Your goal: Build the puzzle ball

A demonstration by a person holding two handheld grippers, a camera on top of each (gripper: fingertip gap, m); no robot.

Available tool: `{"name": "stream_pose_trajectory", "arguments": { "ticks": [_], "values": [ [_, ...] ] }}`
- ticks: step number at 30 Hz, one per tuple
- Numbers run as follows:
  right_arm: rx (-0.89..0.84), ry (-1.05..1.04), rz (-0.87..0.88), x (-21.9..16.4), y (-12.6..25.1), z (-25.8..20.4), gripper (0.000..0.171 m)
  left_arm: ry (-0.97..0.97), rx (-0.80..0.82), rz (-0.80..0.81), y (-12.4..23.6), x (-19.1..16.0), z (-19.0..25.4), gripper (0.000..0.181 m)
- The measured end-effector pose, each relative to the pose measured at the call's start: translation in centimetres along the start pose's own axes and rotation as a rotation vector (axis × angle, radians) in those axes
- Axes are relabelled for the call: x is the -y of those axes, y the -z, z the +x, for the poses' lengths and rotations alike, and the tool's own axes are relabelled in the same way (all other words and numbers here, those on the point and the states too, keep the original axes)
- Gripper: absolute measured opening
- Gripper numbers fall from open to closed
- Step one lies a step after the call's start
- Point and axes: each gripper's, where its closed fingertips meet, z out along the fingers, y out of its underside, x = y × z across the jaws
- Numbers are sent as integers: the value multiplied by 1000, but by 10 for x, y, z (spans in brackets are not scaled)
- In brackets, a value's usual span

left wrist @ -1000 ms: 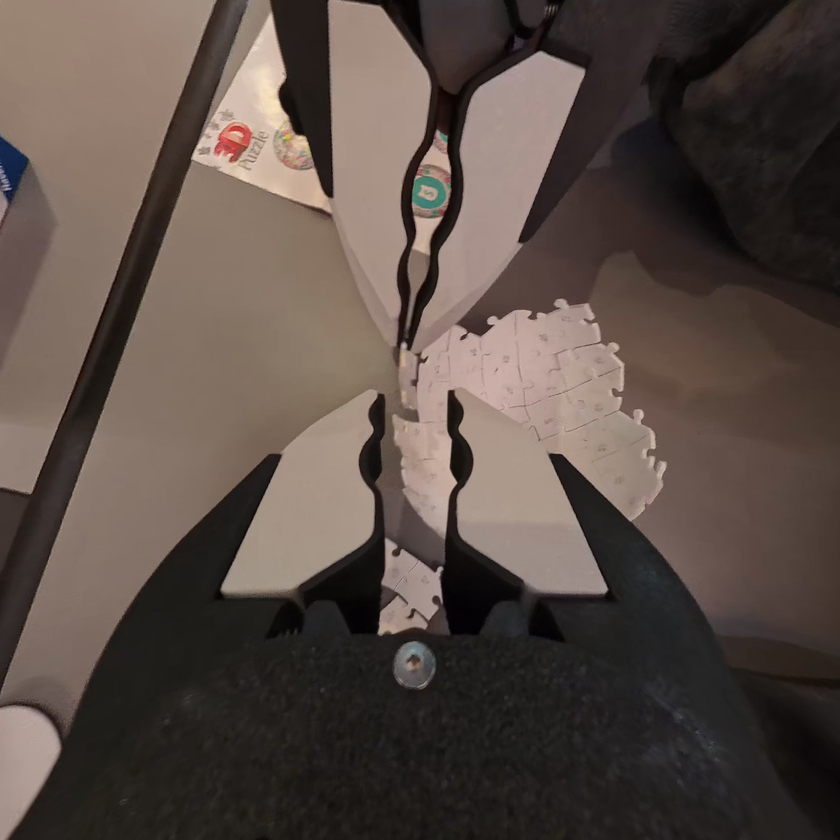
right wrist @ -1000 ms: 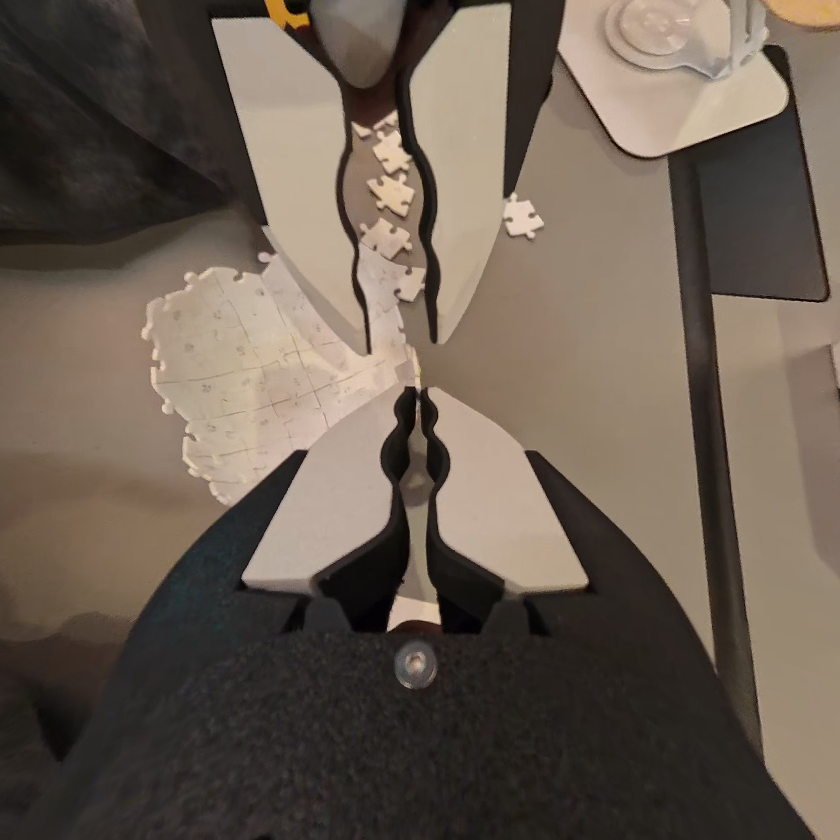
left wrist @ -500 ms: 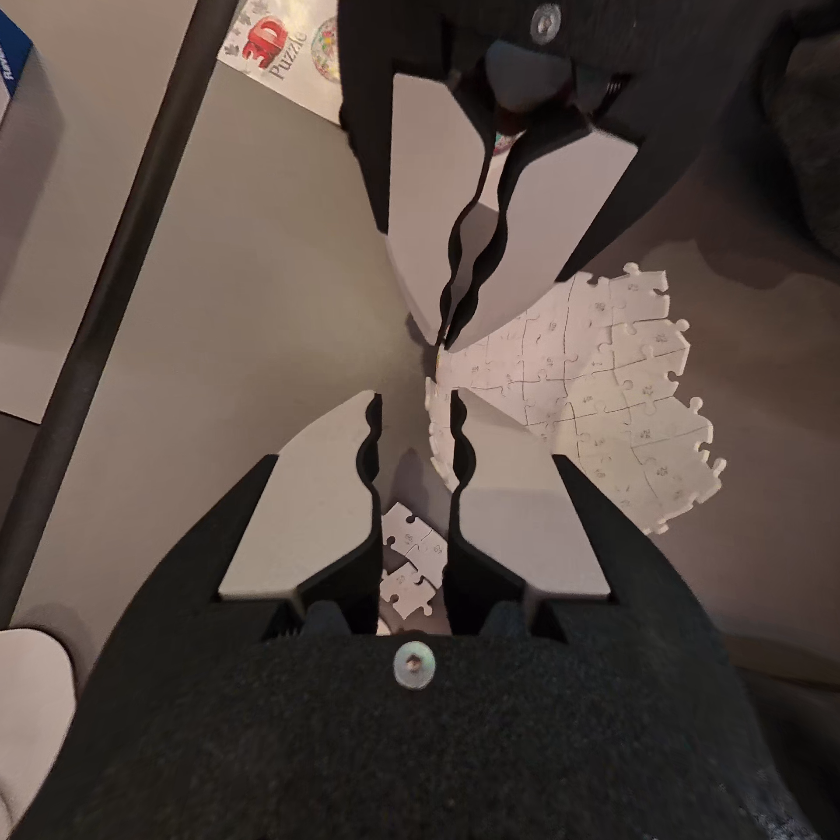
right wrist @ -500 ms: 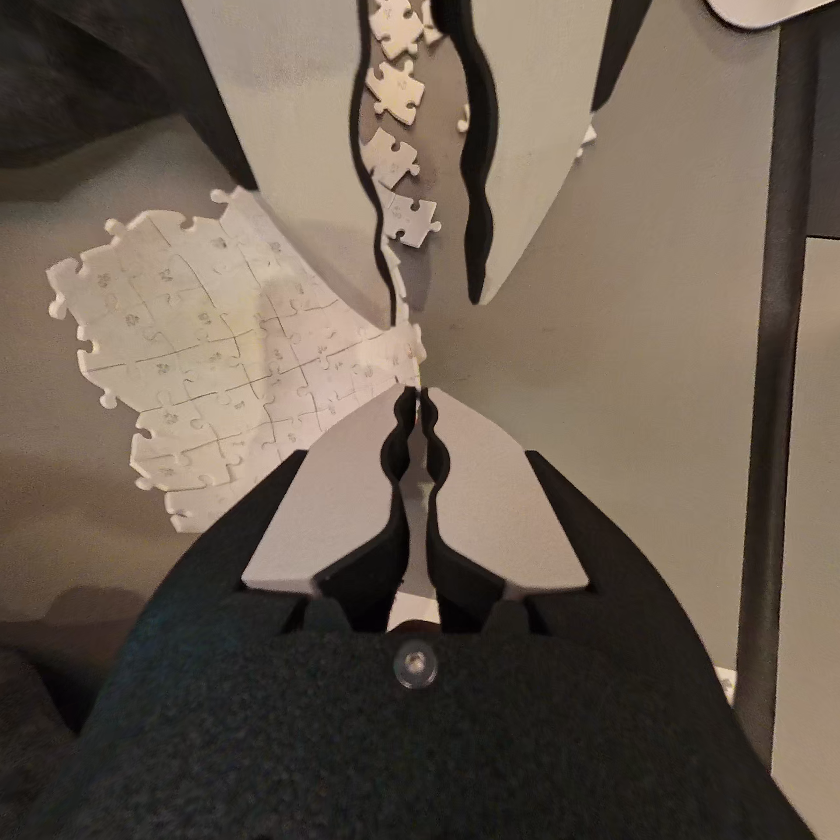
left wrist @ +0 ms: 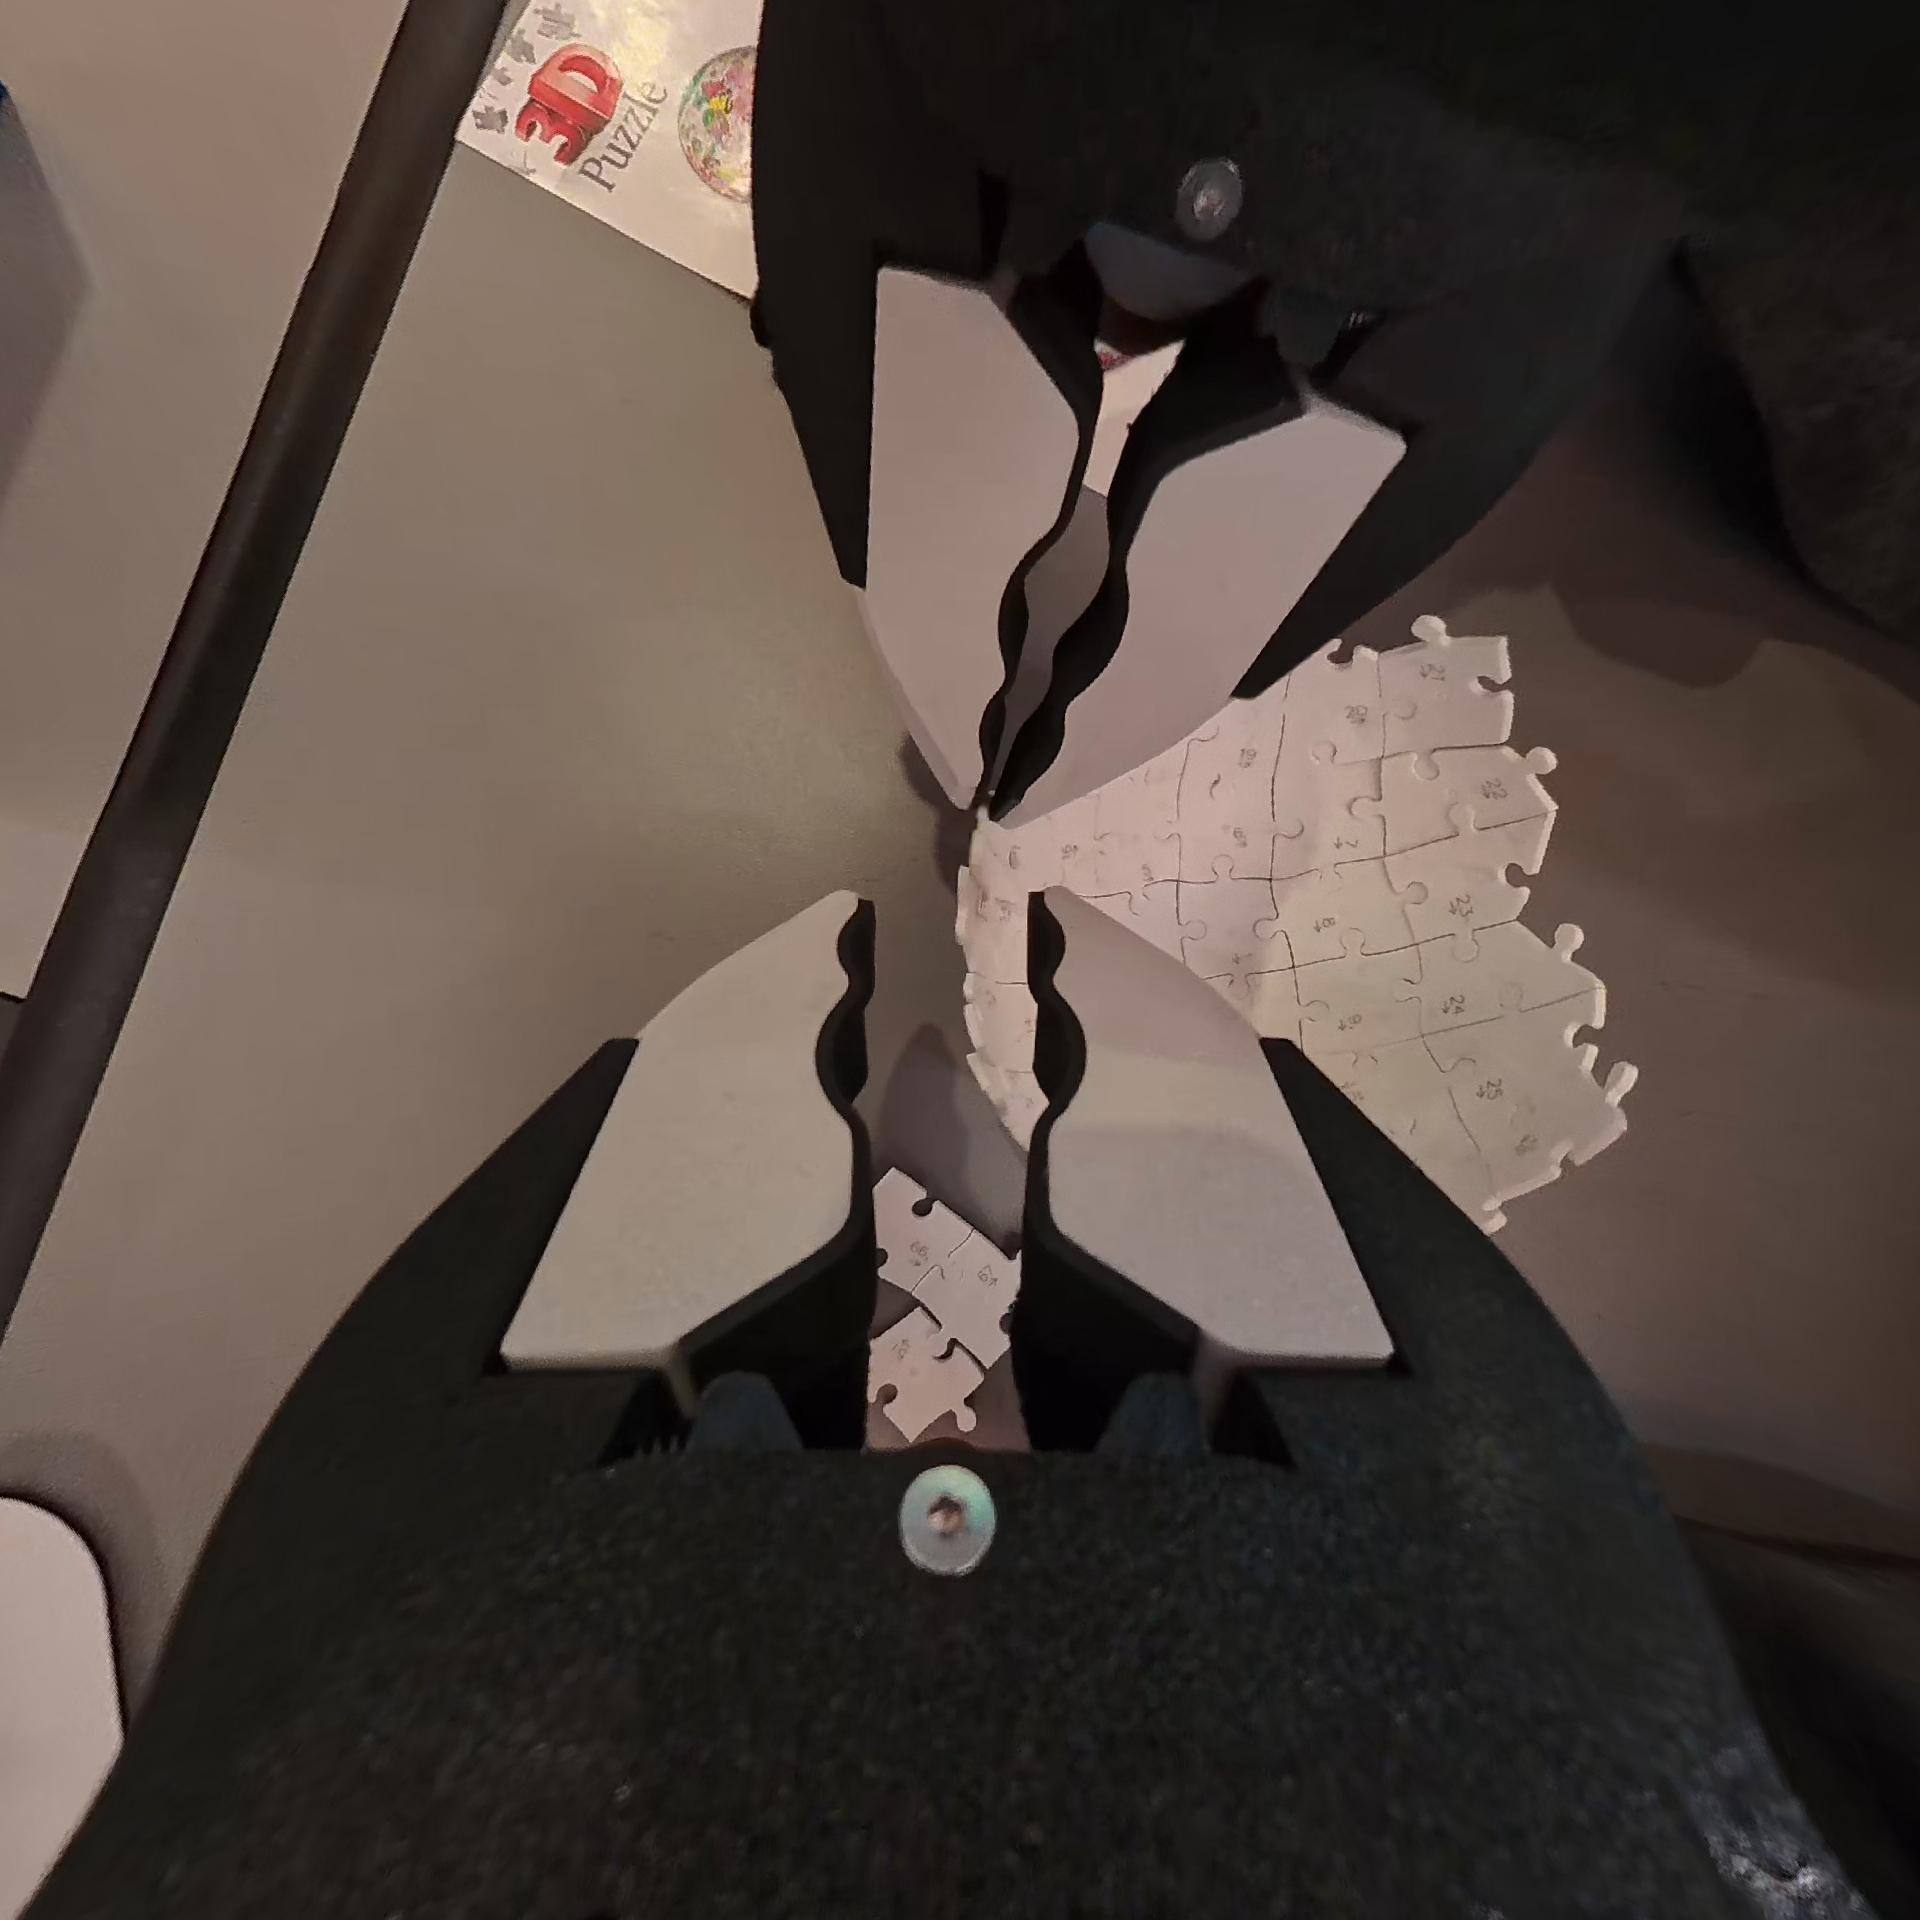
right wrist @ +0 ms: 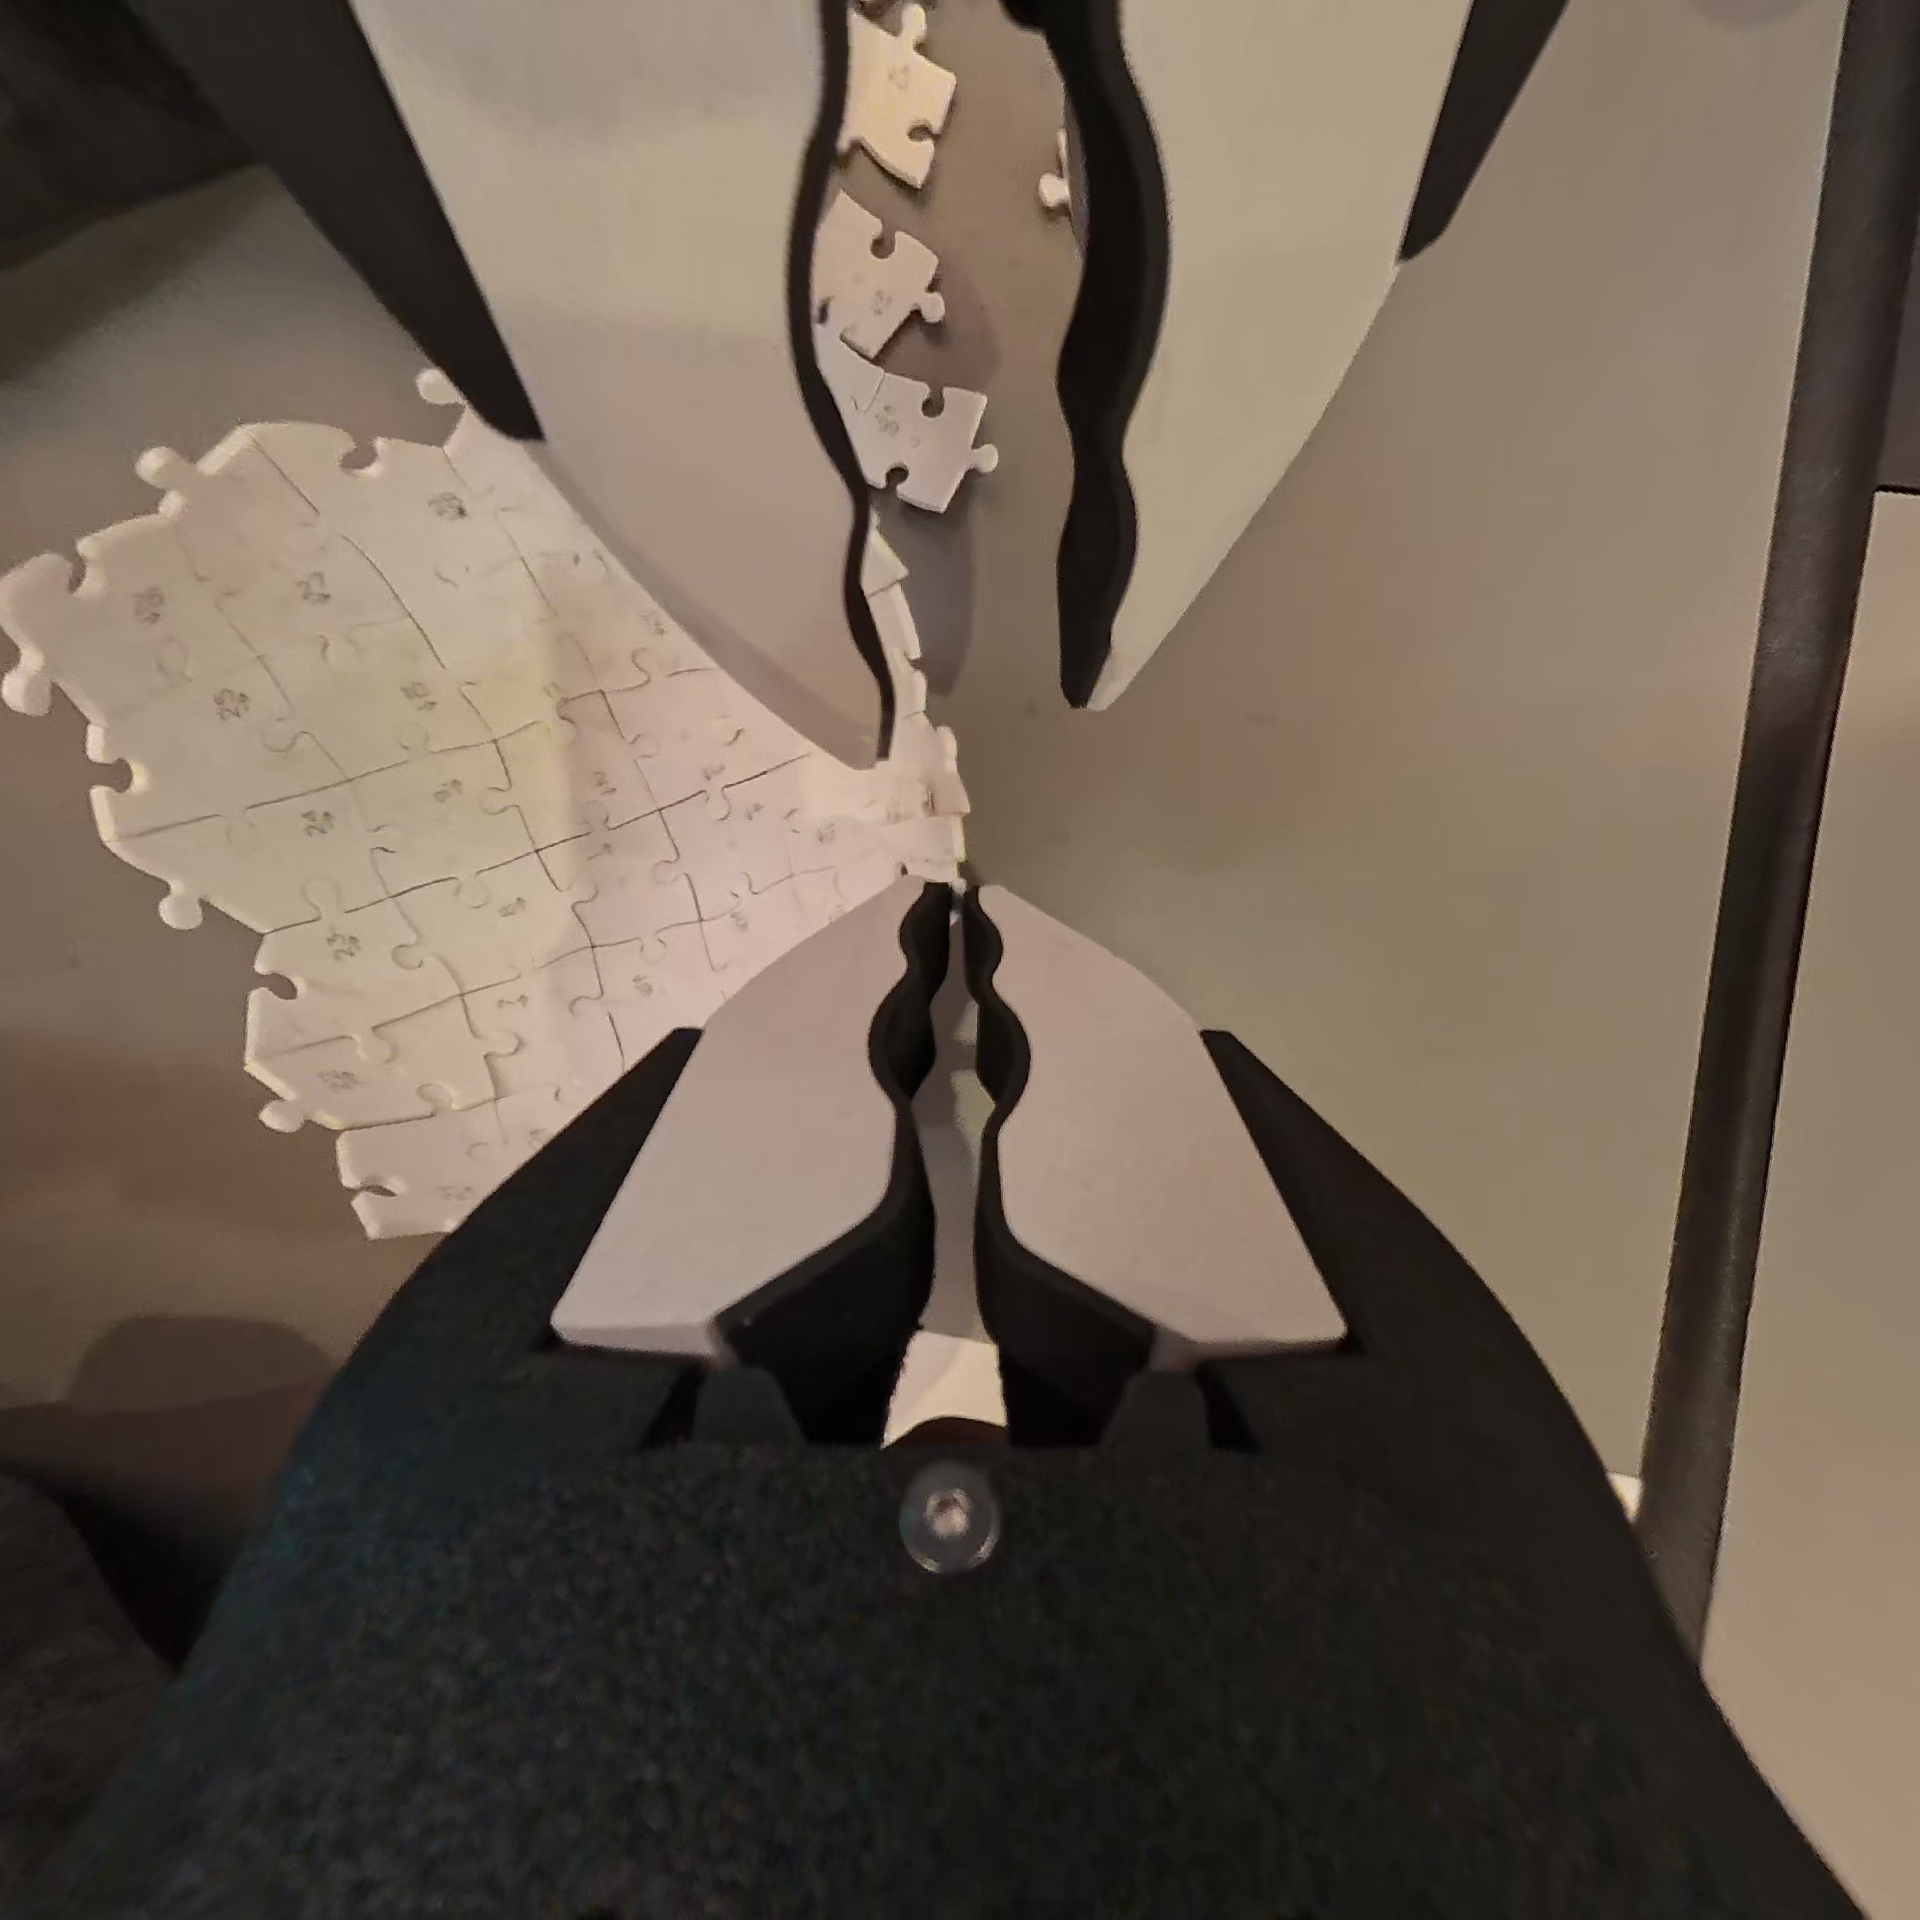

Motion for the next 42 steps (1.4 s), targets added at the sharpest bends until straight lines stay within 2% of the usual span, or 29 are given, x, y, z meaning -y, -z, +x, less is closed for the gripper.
{"name": "stream_pose_trajectory", "arguments": {
  "ticks": [20, 42],
  "values": [
    [-128, 60, -175, 0, 1, -2, 3, 44, -47, 33, -1, 2, -1, 28],
    [-151, 38, -197, -1, 4, 0, 2, 42, -58, 52, 2, 3, -1, 28]
  ]
}}
